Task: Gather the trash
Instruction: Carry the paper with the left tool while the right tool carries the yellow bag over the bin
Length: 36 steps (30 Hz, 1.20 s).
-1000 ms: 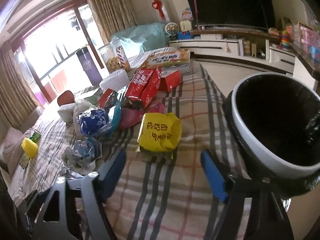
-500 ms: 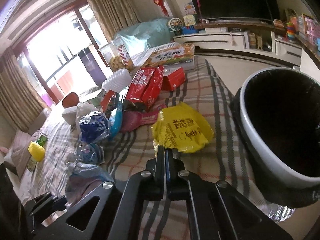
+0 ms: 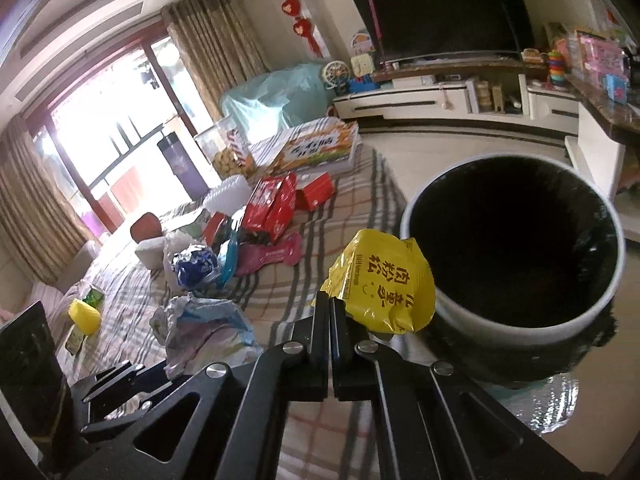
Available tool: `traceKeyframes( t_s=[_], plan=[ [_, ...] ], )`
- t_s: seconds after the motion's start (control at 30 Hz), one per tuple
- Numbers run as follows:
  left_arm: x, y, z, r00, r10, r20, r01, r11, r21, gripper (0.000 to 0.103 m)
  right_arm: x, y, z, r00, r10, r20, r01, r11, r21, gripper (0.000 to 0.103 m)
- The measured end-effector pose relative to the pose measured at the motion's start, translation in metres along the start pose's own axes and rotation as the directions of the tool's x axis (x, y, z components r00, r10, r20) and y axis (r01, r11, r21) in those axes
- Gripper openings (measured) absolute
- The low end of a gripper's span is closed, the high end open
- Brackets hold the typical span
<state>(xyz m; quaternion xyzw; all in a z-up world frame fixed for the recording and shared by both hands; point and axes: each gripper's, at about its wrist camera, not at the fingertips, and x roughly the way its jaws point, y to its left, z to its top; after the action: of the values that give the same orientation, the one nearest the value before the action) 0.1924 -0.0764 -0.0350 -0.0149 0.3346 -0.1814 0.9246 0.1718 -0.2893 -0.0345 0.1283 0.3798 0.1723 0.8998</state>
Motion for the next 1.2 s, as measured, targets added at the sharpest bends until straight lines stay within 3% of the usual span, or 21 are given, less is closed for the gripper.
traceKeyframes(
  t_s=[0.67, 1.2],
  plan=[
    [0.080, -0.048, 0.054, 0.996, -0.085, -0.033, 0.088, 0.993, 0.084, 0.027, -0.030, -0.071, 0.018, 0.995, -0.096, 0.039, 0.093, 0.993, 0.078, 0.000],
    [0.135, -0.089, 0.091, 0.993, -0.090, -0.079, 0.098, 0.989, 0.109, 0.028, -0.021, -0.119, 0.030, 0.996, -0.092, 0.009, 0.089, 0.984, 0.156, 0.000]
  ],
)
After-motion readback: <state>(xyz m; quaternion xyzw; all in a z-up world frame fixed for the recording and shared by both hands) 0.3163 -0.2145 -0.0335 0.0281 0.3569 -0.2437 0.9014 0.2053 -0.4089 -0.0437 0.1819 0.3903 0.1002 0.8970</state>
